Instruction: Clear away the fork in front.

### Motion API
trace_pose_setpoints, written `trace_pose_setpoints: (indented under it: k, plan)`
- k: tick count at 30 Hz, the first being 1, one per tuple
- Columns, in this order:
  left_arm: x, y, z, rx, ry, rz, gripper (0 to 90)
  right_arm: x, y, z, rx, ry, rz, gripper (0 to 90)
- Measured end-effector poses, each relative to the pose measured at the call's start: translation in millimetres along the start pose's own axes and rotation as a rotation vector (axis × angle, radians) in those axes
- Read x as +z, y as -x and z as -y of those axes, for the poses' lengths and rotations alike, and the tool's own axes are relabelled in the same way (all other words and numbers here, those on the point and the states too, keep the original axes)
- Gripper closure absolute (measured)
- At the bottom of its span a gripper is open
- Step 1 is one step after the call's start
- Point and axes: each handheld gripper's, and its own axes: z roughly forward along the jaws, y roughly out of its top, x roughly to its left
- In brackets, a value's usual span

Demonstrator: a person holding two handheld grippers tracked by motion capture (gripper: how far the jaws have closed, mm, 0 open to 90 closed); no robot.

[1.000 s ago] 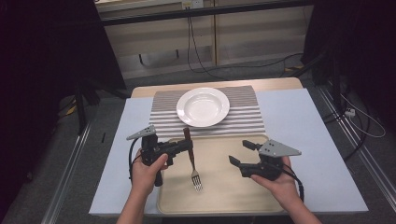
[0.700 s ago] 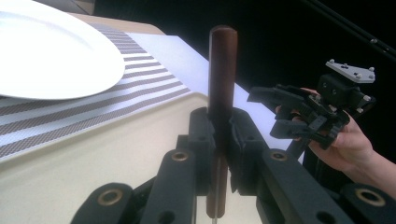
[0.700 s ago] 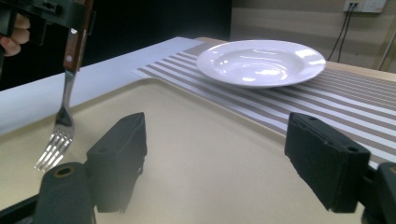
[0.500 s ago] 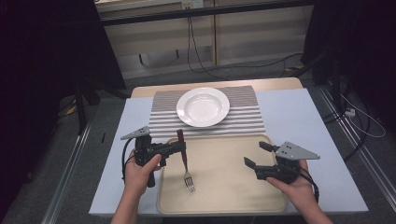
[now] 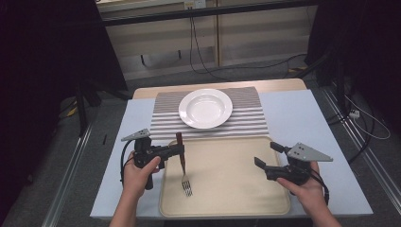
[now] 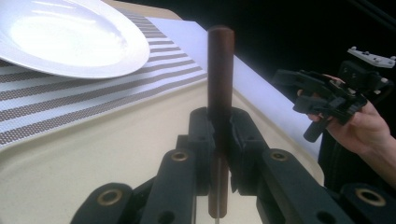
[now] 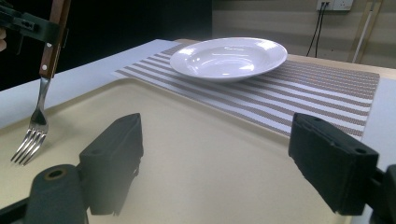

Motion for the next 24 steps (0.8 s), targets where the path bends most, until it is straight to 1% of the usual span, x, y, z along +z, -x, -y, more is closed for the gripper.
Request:
trace_pose_setpoints:
  k: [1, 3, 6, 7, 10, 11, 13, 16, 19, 24]
  plan:
    - [1.1, -0.7, 0.6, 0.004, 0.002, -0.007, 80.4, -0.1, 0.8, 0.4, 0.002, 0.000, 0.001, 17.7]
    - [3.2, -2.3, 2.1, 0.033, 0.008, -0.042, 79.4, -0.2, 1.5, 1.4, 0.000, -0.004, 0.002, 17.7]
    - [5.8, -7.3, 5.4, 0.043, 0.005, -0.068, 77.9, 0.2, 0.9, 2.3, -0.004, -0.010, 0.001, 17.7]
    - [6.5, -9.0, 6.7, 0.050, -0.003, -0.081, 77.1, 0.2, 0.8, 2.4, -0.009, -0.012, -0.002, 17.7]
    - [9.8, -13.3, 10.5, 0.079, -0.023, -0.100, 74.6, -0.1, 0.9, 2.4, -0.008, -0.012, -0.002, 17.7]
    - [10.8, -14.6, 11.4, 0.082, -0.029, -0.108, 73.8, -0.4, 1.3, 2.5, -0.005, -0.012, -0.001, 17.7]
    - [11.7, -17.4, 13.1, 0.081, -0.036, -0.109, 73.0, -0.7, 2.0, 2.9, -0.008, -0.013, 0.002, 17.8]
    - [13.3, -20.3, 15.4, 0.088, -0.054, -0.128, 71.4, -1.1, 2.4, 3.1, -0.007, -0.012, 0.001, 17.8]
    - [15.2, -24.1, 19.1, 0.077, -0.064, -0.137, 69.9, -0.9, 2.7, 3.1, -0.001, -0.012, -0.001, 17.8]
    - [18.7, -30.2, 25.1, 0.072, -0.091, -0.155, 67.3, -0.4, 3.6, 4.4, 0.006, -0.011, -0.004, 17.9]
